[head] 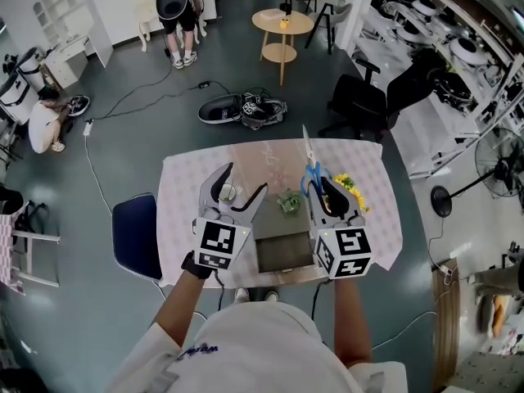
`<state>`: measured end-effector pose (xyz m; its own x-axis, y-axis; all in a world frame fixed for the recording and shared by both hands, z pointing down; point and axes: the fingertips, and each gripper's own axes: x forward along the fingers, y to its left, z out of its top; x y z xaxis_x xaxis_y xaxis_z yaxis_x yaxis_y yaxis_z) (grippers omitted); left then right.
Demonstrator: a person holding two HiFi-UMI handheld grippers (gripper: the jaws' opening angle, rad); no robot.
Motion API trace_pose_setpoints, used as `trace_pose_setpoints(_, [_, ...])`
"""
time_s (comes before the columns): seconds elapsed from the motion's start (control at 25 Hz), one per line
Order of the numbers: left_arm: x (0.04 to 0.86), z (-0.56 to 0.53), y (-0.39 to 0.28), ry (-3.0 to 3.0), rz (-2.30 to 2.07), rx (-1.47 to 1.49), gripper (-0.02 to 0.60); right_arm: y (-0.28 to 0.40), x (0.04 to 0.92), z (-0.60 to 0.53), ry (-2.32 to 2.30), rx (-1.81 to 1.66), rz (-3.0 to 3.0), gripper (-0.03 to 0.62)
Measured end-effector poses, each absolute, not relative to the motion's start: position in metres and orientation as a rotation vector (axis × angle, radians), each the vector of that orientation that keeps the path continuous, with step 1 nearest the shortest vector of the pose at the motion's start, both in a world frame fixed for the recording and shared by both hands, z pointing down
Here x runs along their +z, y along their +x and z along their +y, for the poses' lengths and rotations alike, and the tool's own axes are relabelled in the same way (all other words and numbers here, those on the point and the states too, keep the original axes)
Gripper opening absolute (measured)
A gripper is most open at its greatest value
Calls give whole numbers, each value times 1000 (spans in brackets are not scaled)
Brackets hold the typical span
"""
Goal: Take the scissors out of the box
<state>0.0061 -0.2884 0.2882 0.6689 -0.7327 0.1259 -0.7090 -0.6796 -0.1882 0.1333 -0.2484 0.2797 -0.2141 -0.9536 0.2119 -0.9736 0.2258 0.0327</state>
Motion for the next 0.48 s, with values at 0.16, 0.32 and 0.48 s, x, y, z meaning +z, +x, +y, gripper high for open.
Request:
trace_pose_setpoints(0.16, [281,-285,1,-2752,1211,-265,318,136,269,-244,1864,164,-2318,87])
trace_pose_setpoints(0.32, [281,-283,-1,-2773,1213,-260,316,132,269,-240,1862,172,-2322,87])
trace_pose_setpoints(0.48, [283,-280,-1,-2780,1210,-258,314,126,273,-239,1847,182,-2331,87])
